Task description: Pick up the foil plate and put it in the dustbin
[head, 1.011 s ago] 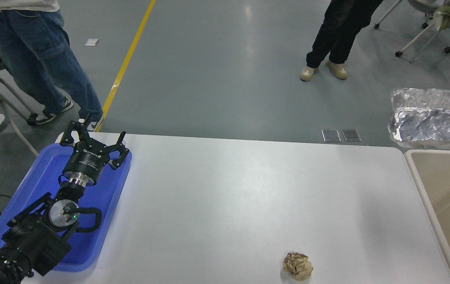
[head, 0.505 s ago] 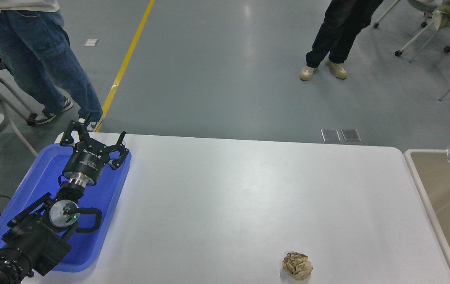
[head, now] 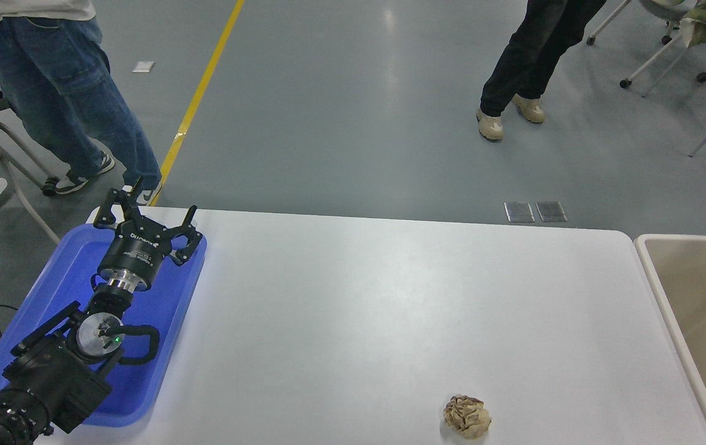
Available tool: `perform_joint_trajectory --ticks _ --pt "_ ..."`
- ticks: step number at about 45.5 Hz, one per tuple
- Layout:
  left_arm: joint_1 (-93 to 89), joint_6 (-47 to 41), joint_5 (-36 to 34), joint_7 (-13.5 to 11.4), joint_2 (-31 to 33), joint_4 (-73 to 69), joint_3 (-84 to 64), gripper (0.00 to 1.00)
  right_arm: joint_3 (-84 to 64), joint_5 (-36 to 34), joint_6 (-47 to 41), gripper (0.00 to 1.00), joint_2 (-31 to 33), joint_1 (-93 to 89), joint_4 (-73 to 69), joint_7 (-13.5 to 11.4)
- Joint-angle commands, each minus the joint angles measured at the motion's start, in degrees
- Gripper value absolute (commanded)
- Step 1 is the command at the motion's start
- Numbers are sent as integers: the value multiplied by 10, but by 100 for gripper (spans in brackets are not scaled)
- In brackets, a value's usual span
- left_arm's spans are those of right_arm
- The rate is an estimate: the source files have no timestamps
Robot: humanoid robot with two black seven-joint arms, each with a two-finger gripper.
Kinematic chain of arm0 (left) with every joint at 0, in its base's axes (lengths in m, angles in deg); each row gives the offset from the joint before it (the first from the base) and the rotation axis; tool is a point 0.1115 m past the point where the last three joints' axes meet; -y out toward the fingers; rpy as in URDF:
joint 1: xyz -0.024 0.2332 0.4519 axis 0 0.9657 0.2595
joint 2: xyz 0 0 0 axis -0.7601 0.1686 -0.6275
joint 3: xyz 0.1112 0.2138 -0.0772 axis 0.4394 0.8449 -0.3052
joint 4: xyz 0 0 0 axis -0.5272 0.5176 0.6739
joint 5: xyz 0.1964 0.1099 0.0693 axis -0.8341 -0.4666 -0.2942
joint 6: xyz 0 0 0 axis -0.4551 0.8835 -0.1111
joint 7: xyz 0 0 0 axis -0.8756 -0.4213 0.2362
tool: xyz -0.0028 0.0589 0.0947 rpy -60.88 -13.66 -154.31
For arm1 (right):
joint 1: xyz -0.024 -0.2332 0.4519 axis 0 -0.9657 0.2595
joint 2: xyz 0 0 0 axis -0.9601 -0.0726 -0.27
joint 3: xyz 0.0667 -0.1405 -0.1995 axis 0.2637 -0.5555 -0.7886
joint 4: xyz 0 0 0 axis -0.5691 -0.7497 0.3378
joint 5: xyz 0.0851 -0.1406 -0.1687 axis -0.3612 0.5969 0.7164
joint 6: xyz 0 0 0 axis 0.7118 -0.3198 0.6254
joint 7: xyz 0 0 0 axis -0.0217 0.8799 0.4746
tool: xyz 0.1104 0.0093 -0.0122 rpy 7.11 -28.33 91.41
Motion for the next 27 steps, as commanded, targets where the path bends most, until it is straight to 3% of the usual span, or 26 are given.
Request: perform_joint_trajectory --ticks 1,22,23,25,27 --pt "0 0 0 0 0 0 1 100 70 -2 9 0 -26 -90 50 -7" --pt "0 0 0 1 0 0 0 100 104 2 33 0 -52 -118 60 -7" --pt "0 0 0 1 0 0 1 100 104 2 36 5 -51 -117 60 -7" --pt "0 0 0 0 0 0 1 100 108 2 44 32 -51 -116 60 -7" --pt "0 0 0 0 0 0 1 100 115 6 52 48 -49 -117 60 -6"
